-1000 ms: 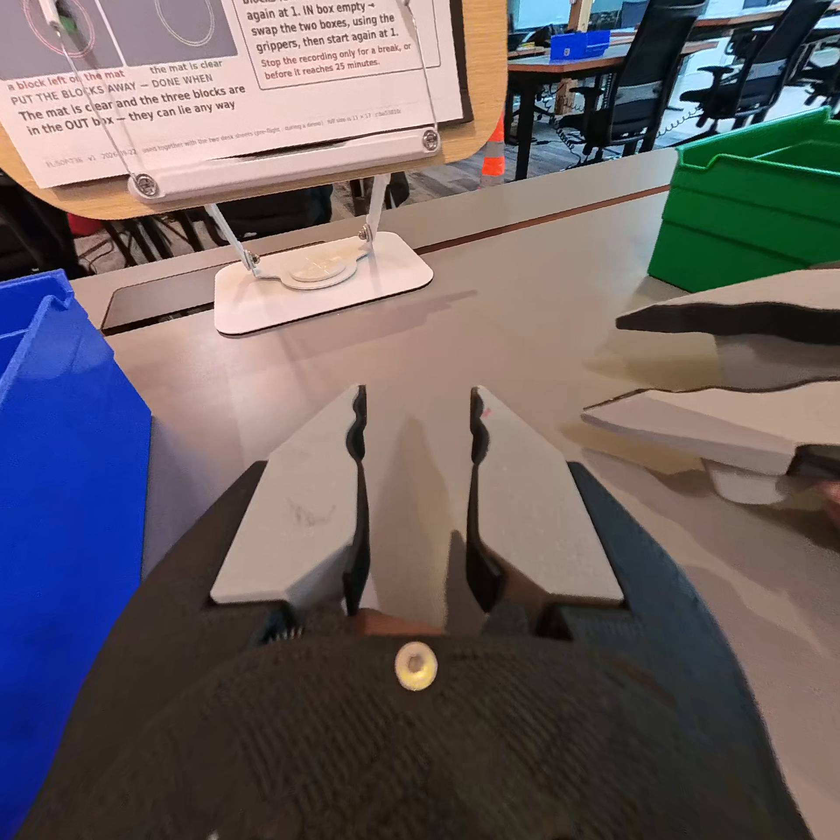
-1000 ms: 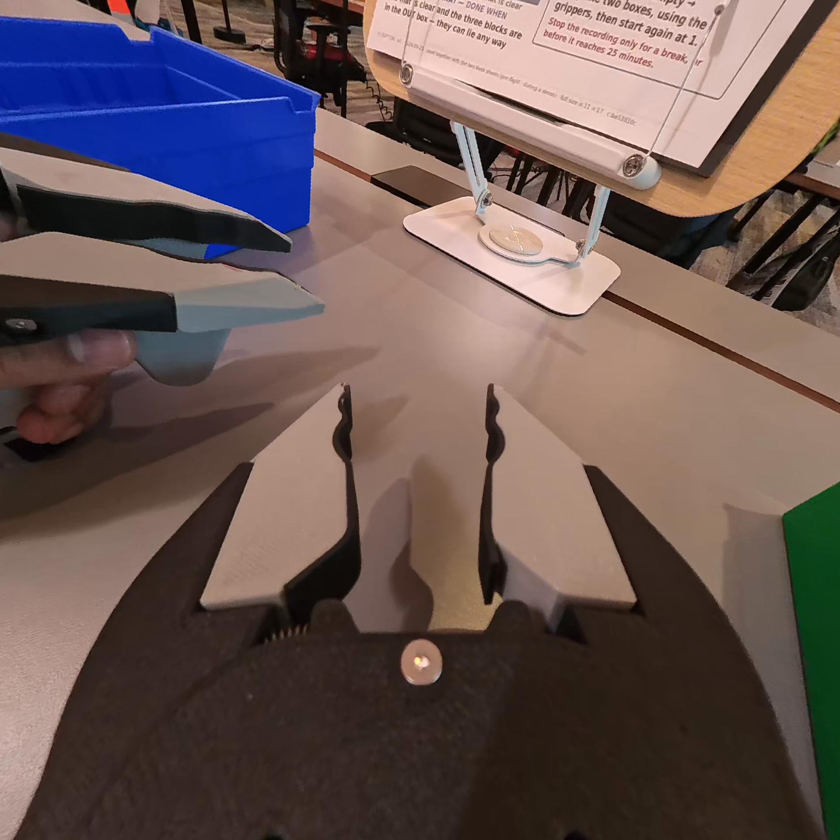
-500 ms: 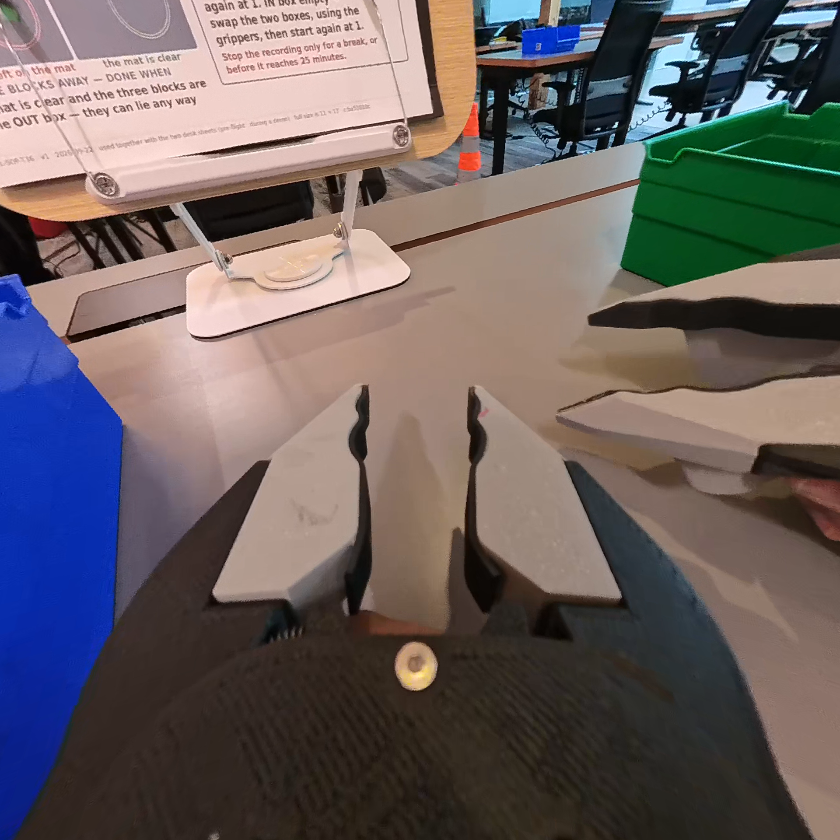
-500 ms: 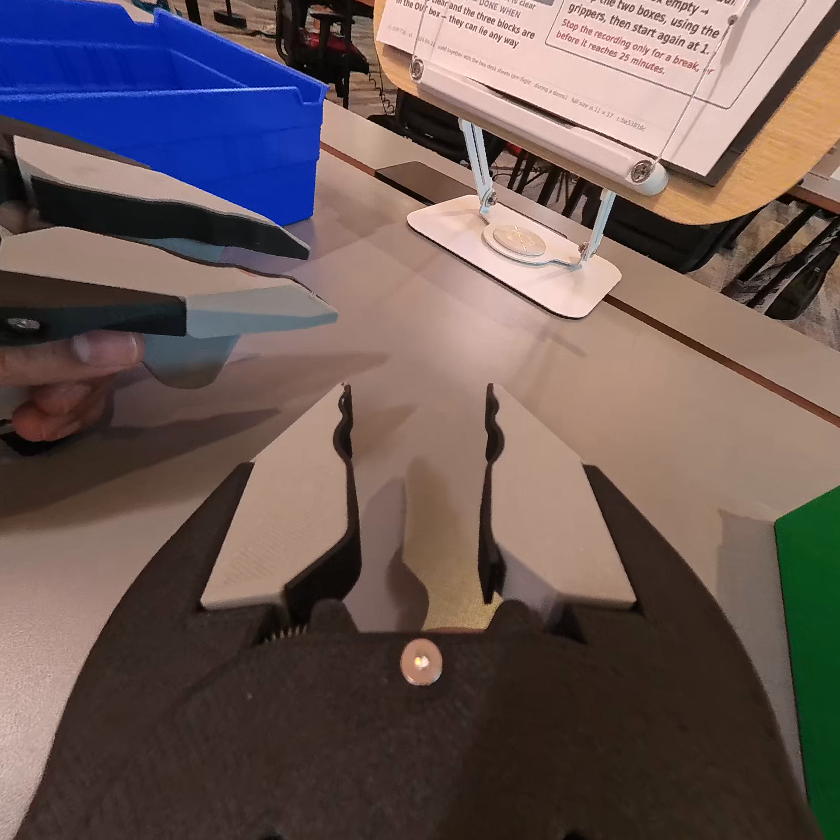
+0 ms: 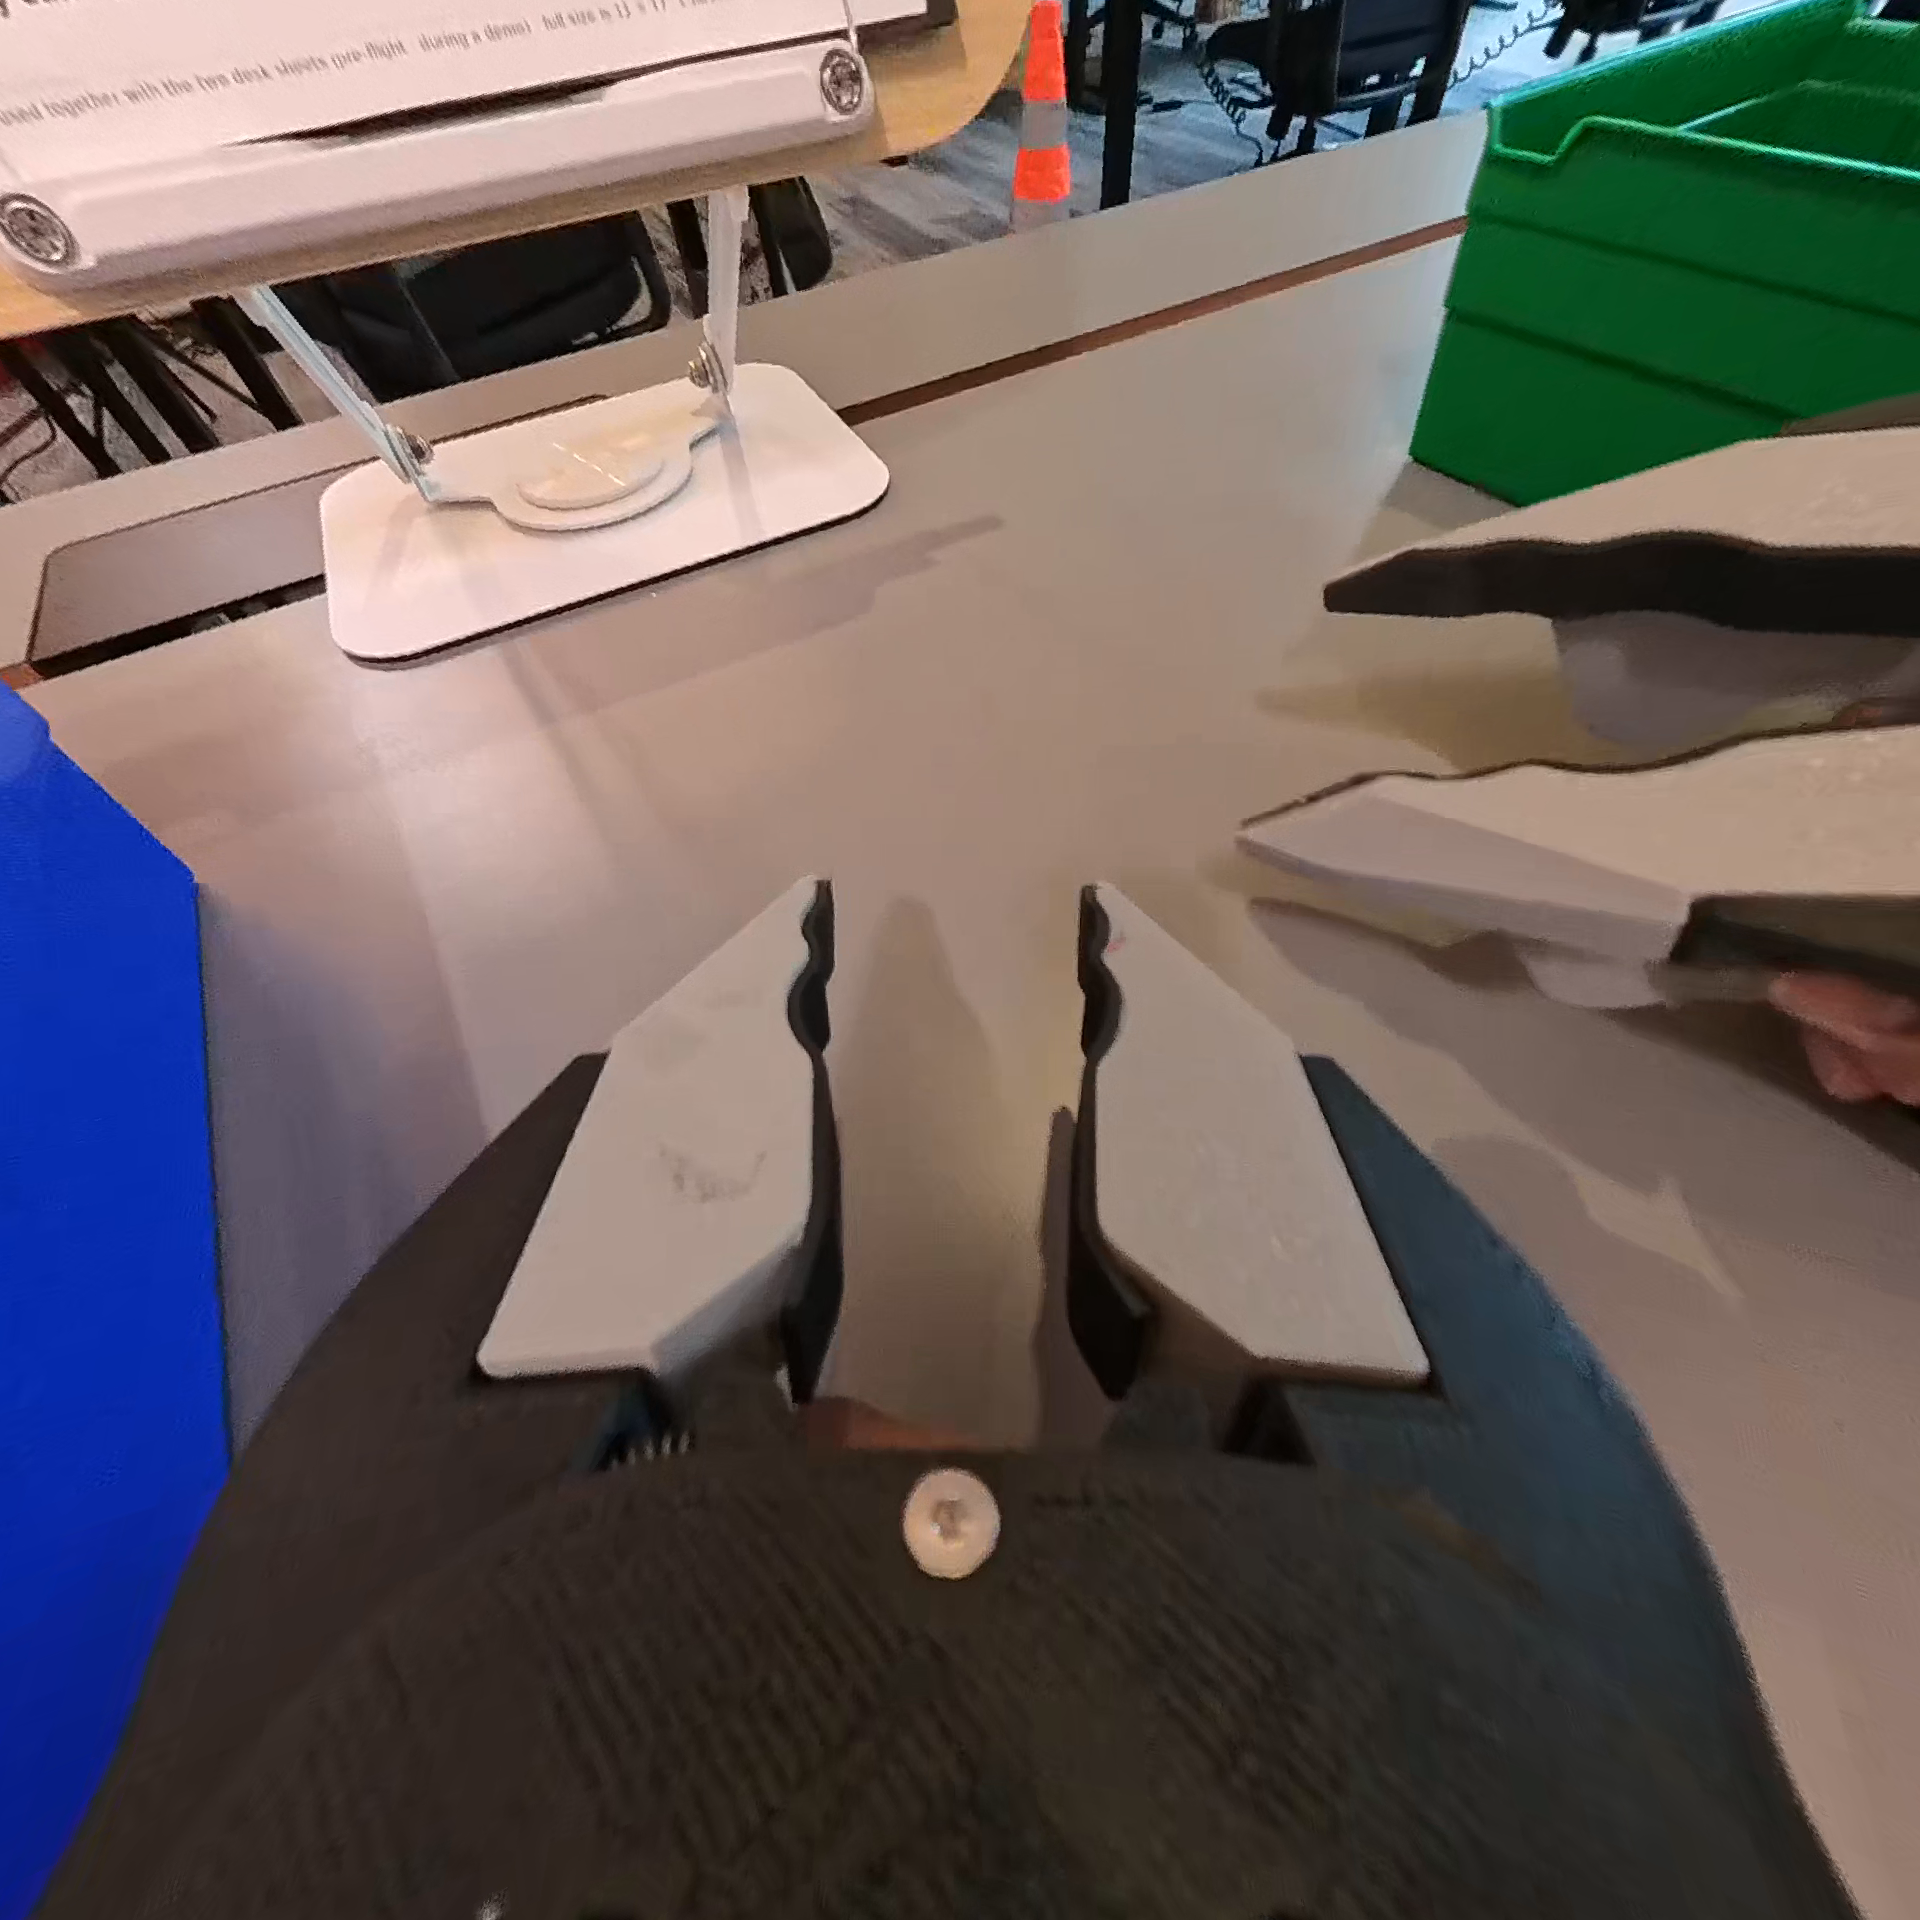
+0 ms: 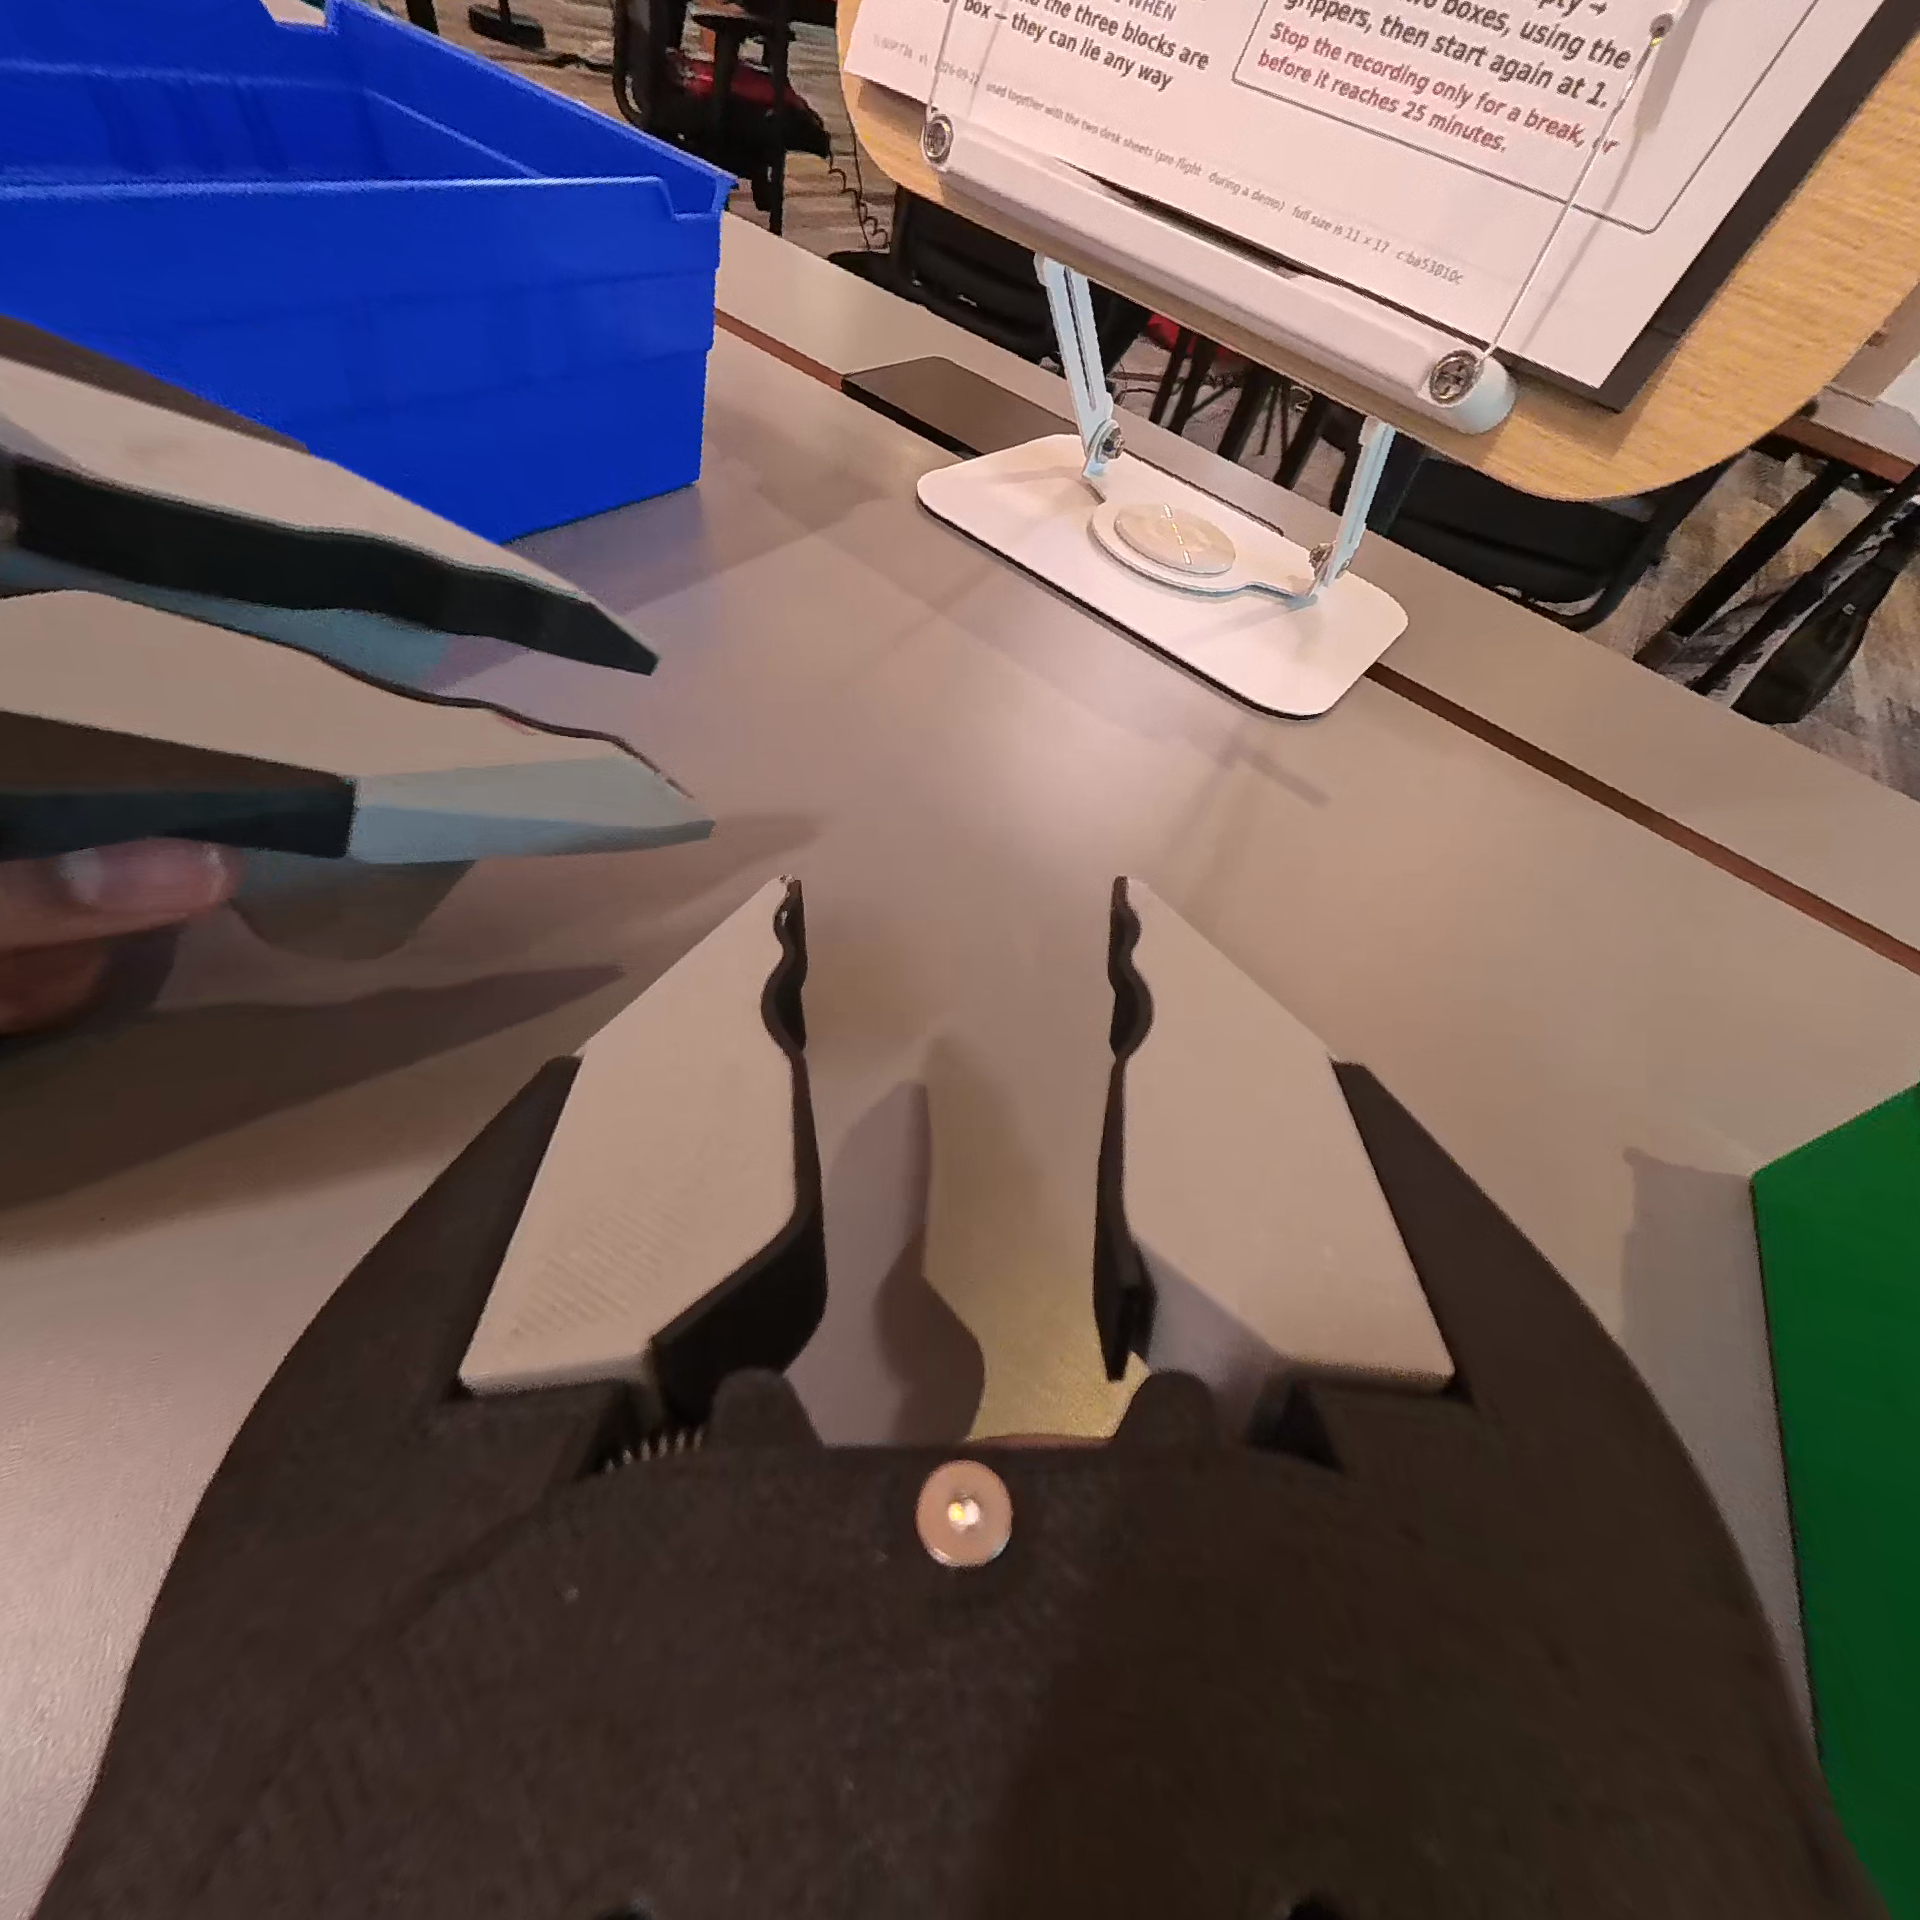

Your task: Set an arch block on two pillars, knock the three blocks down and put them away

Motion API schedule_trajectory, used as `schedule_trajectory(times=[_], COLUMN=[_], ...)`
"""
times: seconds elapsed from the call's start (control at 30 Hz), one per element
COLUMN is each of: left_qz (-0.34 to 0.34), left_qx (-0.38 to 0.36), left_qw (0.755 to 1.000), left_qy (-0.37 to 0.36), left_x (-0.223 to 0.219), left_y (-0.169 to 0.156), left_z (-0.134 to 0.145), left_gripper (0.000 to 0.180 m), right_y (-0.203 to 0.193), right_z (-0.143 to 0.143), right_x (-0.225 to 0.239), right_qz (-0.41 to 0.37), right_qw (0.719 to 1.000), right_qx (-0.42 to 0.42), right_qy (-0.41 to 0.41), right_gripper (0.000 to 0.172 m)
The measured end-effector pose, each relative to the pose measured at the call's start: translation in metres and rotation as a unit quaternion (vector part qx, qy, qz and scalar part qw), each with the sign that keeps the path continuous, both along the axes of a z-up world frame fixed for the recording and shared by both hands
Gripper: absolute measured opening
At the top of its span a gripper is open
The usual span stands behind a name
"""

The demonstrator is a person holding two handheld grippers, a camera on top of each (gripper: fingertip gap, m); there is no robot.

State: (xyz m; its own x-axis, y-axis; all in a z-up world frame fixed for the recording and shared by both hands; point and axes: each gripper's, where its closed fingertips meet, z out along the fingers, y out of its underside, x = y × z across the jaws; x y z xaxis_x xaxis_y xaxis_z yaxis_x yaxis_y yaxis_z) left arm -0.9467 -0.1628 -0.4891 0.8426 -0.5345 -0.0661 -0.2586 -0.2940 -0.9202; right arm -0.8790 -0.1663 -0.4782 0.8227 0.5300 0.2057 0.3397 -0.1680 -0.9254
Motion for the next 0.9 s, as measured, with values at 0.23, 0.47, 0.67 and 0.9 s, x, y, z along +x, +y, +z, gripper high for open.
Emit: schedule_trajectory(times=[0.23, 0.47, 0.67, 0.9], left_qz=[0.002, 0.012, 0.038, 0.145], left_qx=[-0.001, 0.004, 0.013, -0.054], left_qw=[1.0, 1.0, 0.999, 0.983], left_qy=[-0.006, 0.006, 0.009, 0.101], left_x=[-0.019, -0.051, -0.124, -0.251], left_y=[-0.04, -0.087, -0.092, -0.034], left_z=[0.001, 0.002, 0.06, 0.064], left_gripper=[0.044, 0.05, 0.054, 0.048], right_y=[-0.001, -0.005, -0.007, -0.005], right_z=[0.003, 0.005, 0.009, 0.003], right_x=[0.001, -0.004, -0.007, -0.007], right_qz=[0.001, 0.01, 0.015, 0.014], right_qw=[1.0, 1.0, 0.999, 0.999], right_qx=[0.004, 0.018, 0.032, 0.024], right_qy=[0.0, -0.017, -0.024, -0.033], right_gripper=[0.056, 0.056, 0.055, 0.055])
